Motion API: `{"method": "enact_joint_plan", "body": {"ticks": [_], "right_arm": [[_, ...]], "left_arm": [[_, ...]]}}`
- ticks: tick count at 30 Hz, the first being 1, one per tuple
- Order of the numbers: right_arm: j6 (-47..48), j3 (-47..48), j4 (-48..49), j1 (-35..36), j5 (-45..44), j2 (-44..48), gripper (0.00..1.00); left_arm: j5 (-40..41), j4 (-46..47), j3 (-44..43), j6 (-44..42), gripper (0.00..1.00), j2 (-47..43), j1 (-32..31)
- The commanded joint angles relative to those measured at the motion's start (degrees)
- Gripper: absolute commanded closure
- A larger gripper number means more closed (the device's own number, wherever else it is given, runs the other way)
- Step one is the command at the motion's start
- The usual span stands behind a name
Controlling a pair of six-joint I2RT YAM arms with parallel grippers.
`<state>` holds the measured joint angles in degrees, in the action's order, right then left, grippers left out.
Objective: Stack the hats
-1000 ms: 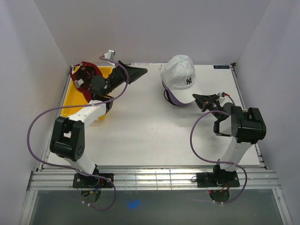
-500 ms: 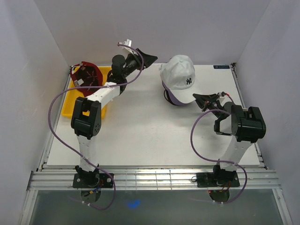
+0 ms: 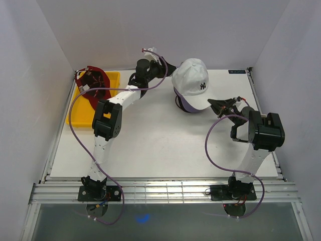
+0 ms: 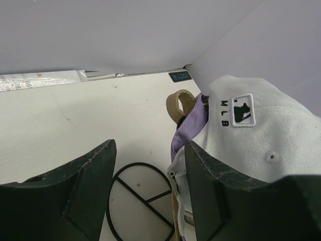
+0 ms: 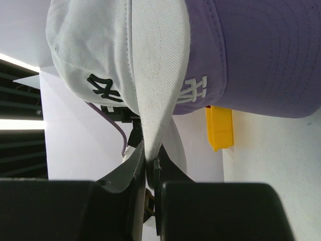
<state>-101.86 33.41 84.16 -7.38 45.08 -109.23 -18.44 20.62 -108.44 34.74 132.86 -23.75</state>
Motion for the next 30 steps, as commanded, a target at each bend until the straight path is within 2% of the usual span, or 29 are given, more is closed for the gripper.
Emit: {"method": "enact_joint_plan", "body": {"ticks": [1,13,20,30], "right_arm": [[-0.97,0.60,23.86,-0.09,1.59,-1.77,0.92],[-1.32,1.48,23.86,-0.36,2.03,-2.74,0.92],[-1.41,1.57,23.77,-0.36,2.03,-2.57,0.92],[-1.23,1.48,23.33,-0.45,1.94,-2.57,0.92]], "left_arm": [[-0.90,0.37,-1.51,-1.26,0.33,-0.84,-0.33],[-3.53,4.77,1.04,0.85,0.35,-3.04,-0.25],[-4.41,10.14,6.93,3.31,0.36,-5.68,-0.16],[-8.02,13.22,5.35,6.83,0.39,-4.72,0.19]]}}
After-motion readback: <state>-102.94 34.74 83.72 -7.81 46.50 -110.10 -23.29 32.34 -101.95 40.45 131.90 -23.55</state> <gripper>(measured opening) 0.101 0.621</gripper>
